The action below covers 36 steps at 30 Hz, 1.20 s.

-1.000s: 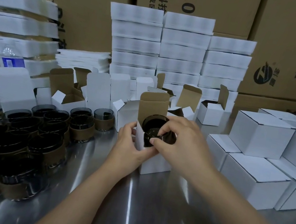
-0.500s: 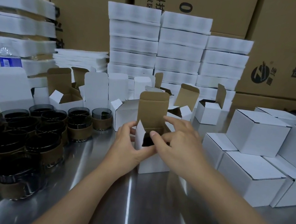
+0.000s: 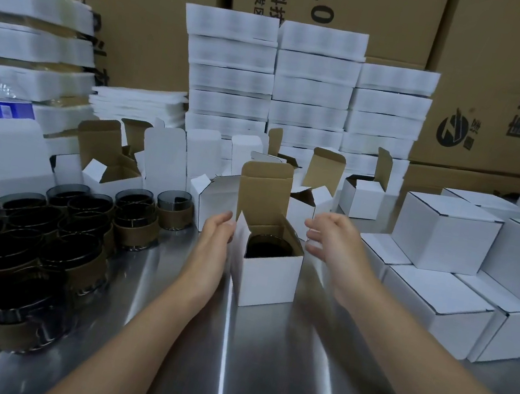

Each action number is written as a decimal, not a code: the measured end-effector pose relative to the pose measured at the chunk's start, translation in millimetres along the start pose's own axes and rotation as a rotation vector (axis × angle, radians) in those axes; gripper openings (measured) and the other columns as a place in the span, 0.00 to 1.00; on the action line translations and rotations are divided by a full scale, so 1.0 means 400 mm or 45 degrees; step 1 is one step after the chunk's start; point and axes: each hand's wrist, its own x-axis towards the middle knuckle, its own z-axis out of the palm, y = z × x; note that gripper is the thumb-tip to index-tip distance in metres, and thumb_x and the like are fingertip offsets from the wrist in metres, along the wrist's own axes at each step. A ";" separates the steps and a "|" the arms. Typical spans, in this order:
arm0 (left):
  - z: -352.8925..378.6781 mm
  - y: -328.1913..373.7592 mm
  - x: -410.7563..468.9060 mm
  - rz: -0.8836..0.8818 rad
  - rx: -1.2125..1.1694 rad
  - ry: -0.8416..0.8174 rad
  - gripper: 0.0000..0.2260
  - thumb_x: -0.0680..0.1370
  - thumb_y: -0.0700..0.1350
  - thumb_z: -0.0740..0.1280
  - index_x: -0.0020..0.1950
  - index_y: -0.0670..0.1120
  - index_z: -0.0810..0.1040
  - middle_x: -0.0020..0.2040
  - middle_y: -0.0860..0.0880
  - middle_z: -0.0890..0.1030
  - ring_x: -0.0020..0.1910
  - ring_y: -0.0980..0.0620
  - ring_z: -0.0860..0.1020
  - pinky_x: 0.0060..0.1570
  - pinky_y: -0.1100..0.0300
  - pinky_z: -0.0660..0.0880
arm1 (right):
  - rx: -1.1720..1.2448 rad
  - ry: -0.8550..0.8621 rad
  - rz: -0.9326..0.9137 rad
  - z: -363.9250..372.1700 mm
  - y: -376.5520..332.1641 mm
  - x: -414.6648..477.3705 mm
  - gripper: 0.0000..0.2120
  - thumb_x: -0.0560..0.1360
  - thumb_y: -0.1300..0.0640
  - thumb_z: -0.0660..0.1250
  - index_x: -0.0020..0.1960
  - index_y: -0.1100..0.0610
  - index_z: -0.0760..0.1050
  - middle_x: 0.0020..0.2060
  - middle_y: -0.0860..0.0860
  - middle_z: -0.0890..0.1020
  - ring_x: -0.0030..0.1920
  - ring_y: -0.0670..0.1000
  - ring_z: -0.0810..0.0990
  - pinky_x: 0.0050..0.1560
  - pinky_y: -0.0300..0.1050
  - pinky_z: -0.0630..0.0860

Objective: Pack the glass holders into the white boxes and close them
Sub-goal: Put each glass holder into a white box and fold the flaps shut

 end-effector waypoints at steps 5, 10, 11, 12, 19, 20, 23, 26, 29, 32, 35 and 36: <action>-0.008 0.005 -0.005 -0.080 -0.101 -0.087 0.12 0.78 0.53 0.62 0.61 0.62 0.69 0.56 0.57 0.75 0.53 0.61 0.73 0.51 0.58 0.70 | 0.104 -0.301 0.234 -0.009 0.020 0.012 0.08 0.75 0.57 0.65 0.53 0.54 0.78 0.47 0.51 0.81 0.46 0.48 0.80 0.41 0.42 0.76; -0.005 0.009 -0.014 -0.034 -0.042 -0.083 0.17 0.76 0.52 0.68 0.64 0.57 0.70 0.54 0.59 0.77 0.53 0.61 0.76 0.54 0.62 0.72 | 0.047 -0.439 0.218 0.001 0.036 0.011 0.14 0.74 0.53 0.68 0.59 0.54 0.77 0.50 0.52 0.82 0.51 0.52 0.79 0.45 0.45 0.73; -0.004 0.011 -0.016 -0.023 -0.031 -0.079 0.18 0.76 0.50 0.69 0.65 0.56 0.71 0.54 0.59 0.78 0.53 0.61 0.77 0.52 0.63 0.72 | 0.042 -0.441 0.213 0.003 0.037 0.012 0.13 0.74 0.53 0.69 0.58 0.52 0.77 0.51 0.52 0.81 0.53 0.52 0.78 0.47 0.45 0.73; -0.003 0.013 -0.016 -0.013 -0.032 -0.080 0.18 0.75 0.49 0.70 0.65 0.55 0.72 0.53 0.58 0.79 0.52 0.62 0.78 0.50 0.65 0.72 | 0.039 -0.443 0.209 0.003 0.037 0.012 0.12 0.74 0.53 0.69 0.58 0.49 0.77 0.53 0.51 0.81 0.55 0.53 0.78 0.48 0.46 0.73; 0.000 0.022 -0.016 0.078 -0.030 -0.072 0.23 0.75 0.42 0.71 0.64 0.58 0.66 0.53 0.57 0.79 0.51 0.63 0.77 0.42 0.72 0.72 | -0.115 -0.458 0.045 0.001 0.033 0.012 0.17 0.75 0.54 0.67 0.61 0.39 0.73 0.57 0.48 0.80 0.58 0.49 0.77 0.59 0.48 0.73; 0.000 0.023 -0.017 0.081 -0.027 -0.074 0.24 0.75 0.42 0.71 0.64 0.58 0.66 0.53 0.57 0.79 0.51 0.63 0.77 0.40 0.73 0.72 | -0.113 -0.459 0.030 0.002 0.031 0.010 0.18 0.75 0.54 0.67 0.62 0.39 0.73 0.57 0.47 0.80 0.57 0.48 0.77 0.56 0.46 0.73; -0.003 0.024 -0.019 0.113 -0.044 -0.088 0.22 0.74 0.41 0.71 0.61 0.60 0.69 0.53 0.56 0.80 0.52 0.61 0.79 0.40 0.74 0.73 | -0.069 -0.494 -0.005 0.001 0.027 0.010 0.19 0.76 0.58 0.66 0.63 0.40 0.73 0.53 0.45 0.82 0.54 0.46 0.80 0.52 0.43 0.74; -0.004 0.022 -0.022 0.178 -0.021 -0.105 0.16 0.74 0.39 0.71 0.54 0.59 0.75 0.55 0.53 0.81 0.56 0.56 0.79 0.52 0.65 0.75 | 0.017 -0.483 -0.041 -0.001 0.025 0.008 0.14 0.75 0.62 0.67 0.52 0.44 0.77 0.47 0.42 0.82 0.45 0.42 0.82 0.41 0.36 0.74; -0.005 0.022 -0.026 0.197 -0.023 -0.108 0.07 0.74 0.40 0.71 0.45 0.52 0.80 0.53 0.50 0.83 0.57 0.52 0.79 0.59 0.59 0.74 | -0.019 -0.490 -0.062 0.001 0.023 0.004 0.12 0.76 0.63 0.65 0.39 0.49 0.79 0.40 0.42 0.84 0.40 0.42 0.80 0.36 0.32 0.73; -0.007 0.025 -0.027 0.196 -0.028 -0.116 0.07 0.76 0.37 0.68 0.44 0.50 0.80 0.51 0.49 0.83 0.53 0.54 0.80 0.56 0.62 0.75 | -0.052 -0.518 -0.030 -0.002 0.018 0.003 0.15 0.77 0.62 0.62 0.38 0.48 0.82 0.43 0.44 0.85 0.42 0.43 0.81 0.37 0.35 0.73; -0.008 0.036 -0.033 0.173 -0.130 -0.131 0.08 0.73 0.38 0.63 0.41 0.47 0.81 0.42 0.55 0.84 0.43 0.61 0.80 0.45 0.68 0.75 | -0.030 -0.564 0.052 -0.017 0.015 0.008 0.12 0.74 0.61 0.63 0.40 0.50 0.84 0.46 0.47 0.85 0.45 0.47 0.80 0.39 0.38 0.74; -0.008 0.040 -0.036 0.162 -0.126 -0.128 0.09 0.70 0.42 0.61 0.40 0.48 0.81 0.43 0.56 0.83 0.43 0.62 0.79 0.47 0.66 0.74 | -0.034 -0.564 0.082 -0.021 0.014 0.010 0.10 0.73 0.60 0.64 0.41 0.52 0.84 0.46 0.48 0.85 0.46 0.48 0.80 0.38 0.38 0.74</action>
